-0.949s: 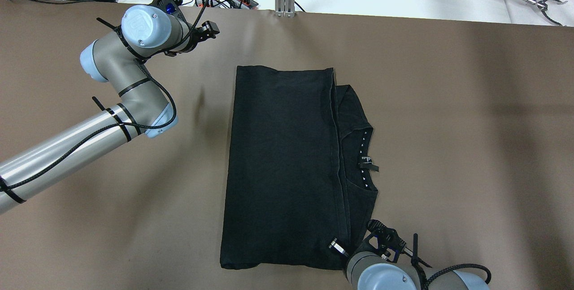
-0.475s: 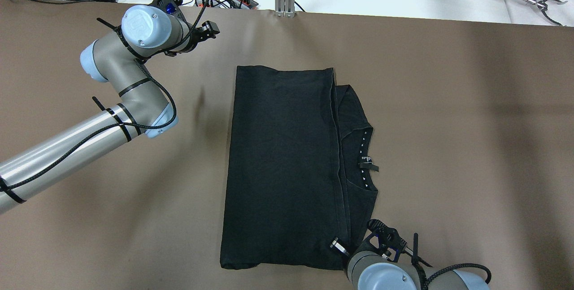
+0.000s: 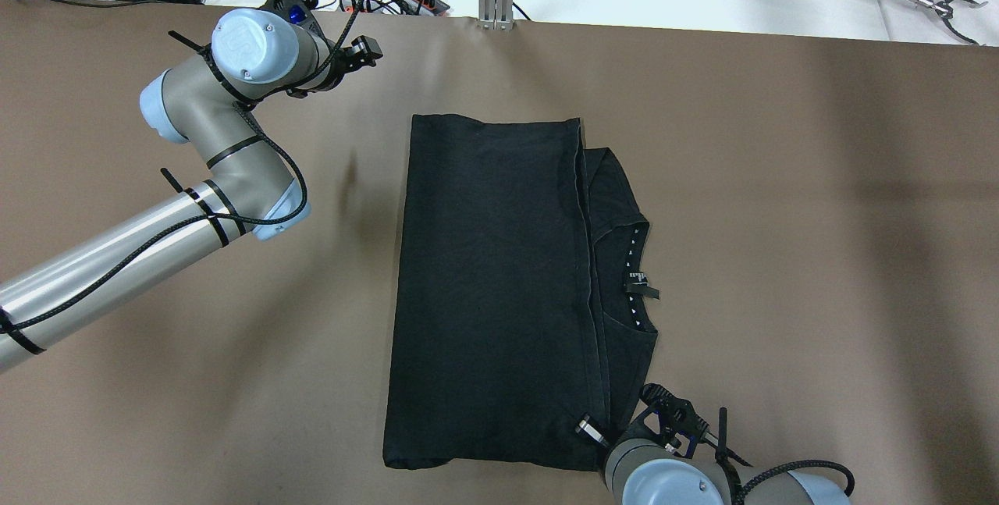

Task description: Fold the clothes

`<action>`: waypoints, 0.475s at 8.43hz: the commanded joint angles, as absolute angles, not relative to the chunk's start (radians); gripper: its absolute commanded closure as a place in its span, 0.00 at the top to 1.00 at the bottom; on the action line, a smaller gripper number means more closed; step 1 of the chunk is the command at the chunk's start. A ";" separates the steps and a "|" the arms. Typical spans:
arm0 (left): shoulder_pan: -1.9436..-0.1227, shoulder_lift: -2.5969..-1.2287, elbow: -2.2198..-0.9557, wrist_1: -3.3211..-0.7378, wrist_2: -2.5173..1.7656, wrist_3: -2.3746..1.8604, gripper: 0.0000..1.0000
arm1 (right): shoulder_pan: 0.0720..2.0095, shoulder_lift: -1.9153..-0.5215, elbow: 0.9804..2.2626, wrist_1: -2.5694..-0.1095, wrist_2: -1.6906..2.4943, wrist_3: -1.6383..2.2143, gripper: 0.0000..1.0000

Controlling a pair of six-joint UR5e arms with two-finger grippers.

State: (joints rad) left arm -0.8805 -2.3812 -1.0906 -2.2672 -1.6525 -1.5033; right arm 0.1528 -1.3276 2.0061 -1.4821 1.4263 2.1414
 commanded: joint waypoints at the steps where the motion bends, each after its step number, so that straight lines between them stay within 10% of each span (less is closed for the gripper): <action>1: -0.881 -2.382 -1.091 -2.267 -1.652 -1.505 0.94 | 0.152 -1.328 2.003 -1.482 1.425 2.145 0.37; 4: -0.881 -2.382 -1.091 -2.267 -1.652 -1.505 0.94 | 0.152 -1.328 2.003 -1.482 1.425 2.146 0.09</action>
